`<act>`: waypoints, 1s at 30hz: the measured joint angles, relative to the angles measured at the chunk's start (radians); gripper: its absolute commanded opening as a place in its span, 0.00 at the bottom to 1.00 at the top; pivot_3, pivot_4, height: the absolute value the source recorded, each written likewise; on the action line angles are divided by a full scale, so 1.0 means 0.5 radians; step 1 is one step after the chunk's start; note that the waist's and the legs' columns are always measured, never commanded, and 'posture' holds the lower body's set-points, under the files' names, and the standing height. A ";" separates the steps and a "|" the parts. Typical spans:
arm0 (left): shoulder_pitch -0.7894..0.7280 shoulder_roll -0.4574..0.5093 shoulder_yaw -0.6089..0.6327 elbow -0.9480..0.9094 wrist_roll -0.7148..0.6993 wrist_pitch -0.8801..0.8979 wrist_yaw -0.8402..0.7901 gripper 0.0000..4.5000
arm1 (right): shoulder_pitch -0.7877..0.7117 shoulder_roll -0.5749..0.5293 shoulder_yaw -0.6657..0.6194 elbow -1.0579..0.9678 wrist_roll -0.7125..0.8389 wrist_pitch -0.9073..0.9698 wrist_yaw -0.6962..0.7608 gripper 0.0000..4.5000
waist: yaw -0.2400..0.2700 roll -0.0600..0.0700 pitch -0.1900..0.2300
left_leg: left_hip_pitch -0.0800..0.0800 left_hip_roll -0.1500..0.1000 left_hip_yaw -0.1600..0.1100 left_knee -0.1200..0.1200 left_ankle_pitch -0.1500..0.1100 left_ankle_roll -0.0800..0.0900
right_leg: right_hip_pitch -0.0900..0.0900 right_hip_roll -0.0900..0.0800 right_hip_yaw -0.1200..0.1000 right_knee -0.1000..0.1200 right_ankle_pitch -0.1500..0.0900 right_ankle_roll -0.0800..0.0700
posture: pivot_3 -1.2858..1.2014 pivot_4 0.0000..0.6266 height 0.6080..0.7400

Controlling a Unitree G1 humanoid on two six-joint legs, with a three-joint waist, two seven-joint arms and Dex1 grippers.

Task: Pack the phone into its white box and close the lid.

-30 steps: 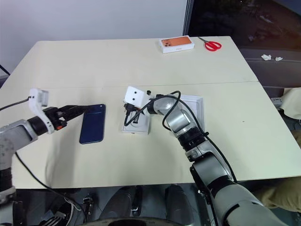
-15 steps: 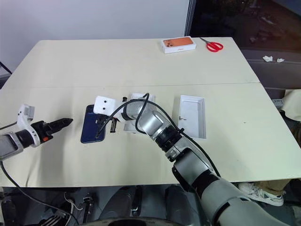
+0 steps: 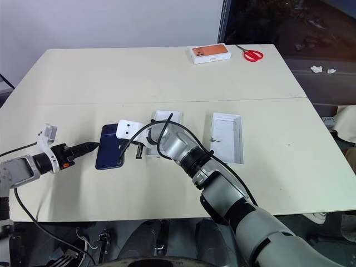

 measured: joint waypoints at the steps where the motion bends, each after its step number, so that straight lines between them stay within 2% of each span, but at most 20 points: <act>1: -0.006 -0.007 -0.003 0.000 0.000 0.016 -0.005 0.70 | 0.001 0.002 0.000 0.000 0.000 0.005 0.000 0.01 | 0.000 0.001 -0.001 | 0.001 0.000 0.000 -0.001 0.000 0.000 | 0.001 0.000 0.000 0.000 0.000 0.000 | 0.52 0.24 1.00; 11: -0.090 -0.144 -0.007 0.043 -0.010 0.130 -0.063 0.70 | 0.009 0.033 0.005 -0.002 0.001 0.037 0.024 0.01 | 0.010 0.008 -0.007 | 0.003 -0.002 0.000 -0.001 0.000 0.000 | 0.004 -0.001 0.000 -0.001 0.000 0.000 | 0.52 0.24 1.00; 23: -0.149 -0.305 0.098 0.110 -0.072 0.249 -0.029 0.70 | 0.009 0.010 0.000 -0.002 -0.013 0.033 0.048 0.01 | 0.017 0.011 -0.011 | 0.009 -0.005 -0.001 -0.005 0.000 0.001 | 0.009 -0.004 -0.001 -0.003 0.000 0.000 | 0.52 0.24 1.00; 30: -0.155 -0.312 0.068 0.085 -0.069 0.255 -0.022 0.70 | 0.010 0.010 0.001 -0.002 -0.032 0.024 0.044 0.01 | 0.013 0.010 -0.011 | 0.009 -0.005 -0.001 -0.006 0.000 0.000 | 0.008 -0.004 -0.001 -0.003 0.000 0.000 | 0.52 0.24 1.00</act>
